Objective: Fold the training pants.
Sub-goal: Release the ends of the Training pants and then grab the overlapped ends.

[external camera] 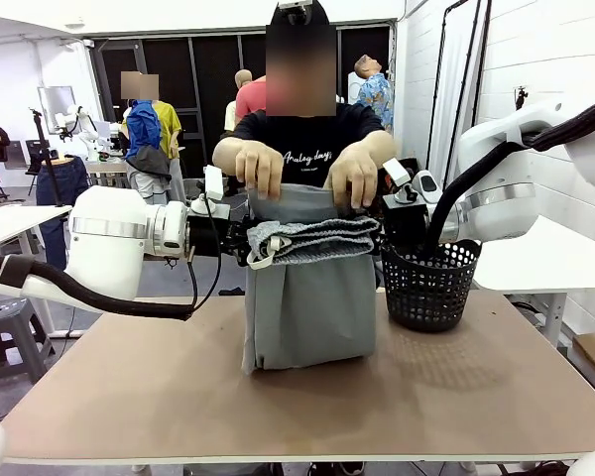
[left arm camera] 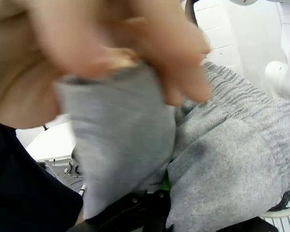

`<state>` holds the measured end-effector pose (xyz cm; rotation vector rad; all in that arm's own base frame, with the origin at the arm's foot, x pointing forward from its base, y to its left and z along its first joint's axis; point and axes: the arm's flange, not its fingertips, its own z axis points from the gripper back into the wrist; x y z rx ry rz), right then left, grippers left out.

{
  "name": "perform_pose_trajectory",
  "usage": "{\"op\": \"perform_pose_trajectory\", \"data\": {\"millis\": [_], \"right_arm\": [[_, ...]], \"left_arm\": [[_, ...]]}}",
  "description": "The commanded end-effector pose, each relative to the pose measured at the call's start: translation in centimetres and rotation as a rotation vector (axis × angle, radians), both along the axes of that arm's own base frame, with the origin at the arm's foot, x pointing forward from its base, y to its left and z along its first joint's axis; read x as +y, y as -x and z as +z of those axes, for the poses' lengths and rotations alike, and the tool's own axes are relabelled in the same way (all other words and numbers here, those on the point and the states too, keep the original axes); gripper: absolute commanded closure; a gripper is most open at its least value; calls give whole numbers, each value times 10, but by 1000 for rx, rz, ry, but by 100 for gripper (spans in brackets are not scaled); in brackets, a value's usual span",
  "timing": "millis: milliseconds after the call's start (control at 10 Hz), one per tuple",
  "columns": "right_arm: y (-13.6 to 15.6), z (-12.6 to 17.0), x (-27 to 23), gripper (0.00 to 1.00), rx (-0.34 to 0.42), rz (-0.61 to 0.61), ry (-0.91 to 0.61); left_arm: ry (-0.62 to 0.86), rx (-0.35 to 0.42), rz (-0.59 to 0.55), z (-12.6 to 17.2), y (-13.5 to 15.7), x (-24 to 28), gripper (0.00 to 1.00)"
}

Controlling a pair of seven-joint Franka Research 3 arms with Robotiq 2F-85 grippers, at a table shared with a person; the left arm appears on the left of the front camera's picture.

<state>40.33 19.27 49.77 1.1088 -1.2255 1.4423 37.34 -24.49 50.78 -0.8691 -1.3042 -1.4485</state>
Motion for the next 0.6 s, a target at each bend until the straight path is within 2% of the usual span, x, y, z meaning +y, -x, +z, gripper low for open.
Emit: {"op": "perform_pose_trajectory", "data": {"millis": [0,500], "right_arm": [[5,0,0,100,-7,-2,-38],[5,0,0,100,-7,-2,-38]], "left_arm": [[2,-5,-2,3,0,-2,100],[2,-5,-2,3,0,-2,100]]}}
